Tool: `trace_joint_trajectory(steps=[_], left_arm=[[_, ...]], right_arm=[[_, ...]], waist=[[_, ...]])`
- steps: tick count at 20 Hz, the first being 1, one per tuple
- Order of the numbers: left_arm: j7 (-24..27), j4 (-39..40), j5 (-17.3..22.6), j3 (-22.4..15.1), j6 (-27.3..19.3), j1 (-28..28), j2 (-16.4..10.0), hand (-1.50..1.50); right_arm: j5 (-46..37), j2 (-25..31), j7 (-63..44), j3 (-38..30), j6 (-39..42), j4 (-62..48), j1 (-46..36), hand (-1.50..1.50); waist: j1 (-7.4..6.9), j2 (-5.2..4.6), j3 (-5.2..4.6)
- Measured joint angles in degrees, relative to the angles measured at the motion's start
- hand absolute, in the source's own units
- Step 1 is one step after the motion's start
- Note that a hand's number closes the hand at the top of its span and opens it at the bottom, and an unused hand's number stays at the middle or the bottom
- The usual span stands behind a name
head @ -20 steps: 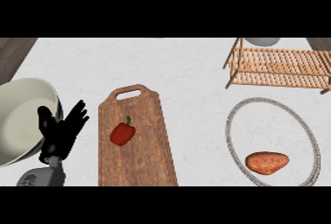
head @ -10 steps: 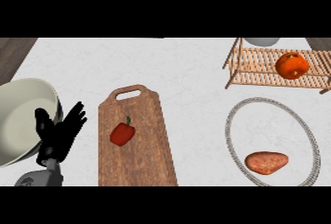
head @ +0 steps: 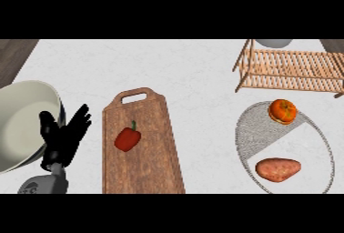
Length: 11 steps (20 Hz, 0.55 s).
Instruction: Pick the squash from the placemat and place it in the tiered shelf
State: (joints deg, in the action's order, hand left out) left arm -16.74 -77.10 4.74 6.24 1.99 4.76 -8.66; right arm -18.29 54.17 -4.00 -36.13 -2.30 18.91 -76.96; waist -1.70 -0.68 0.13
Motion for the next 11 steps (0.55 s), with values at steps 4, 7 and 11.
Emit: trace_joint_trajectory(steps=[4, 7, 11], left_arm=[[-0.5, -0.5, 0.6, 0.2, 0.6, -0.5, -0.2, 0.0], [-1.2, -1.5, 0.4, -0.3, 0.5, -0.9, 0.0, 0.0], [-0.8, -1.1, 0.4, 0.0, 0.6, -0.9, -0.2, 0.0]], right_arm=[[2.3, 5.8, -0.8, -3.2, 0.8, -1.9, 2.0, -1.5], [4.1, 9.5, -0.3, -5.4, 3.0, -3.6, 4.0, -1.5], [6.2, 13.9, 1.0, -7.5, 8.8, -5.6, 7.5, -1.5]], waist=[[0.09, -0.02, 0.01], [-0.04, -0.11, 0.06], [0.1, -0.17, 0.09]])
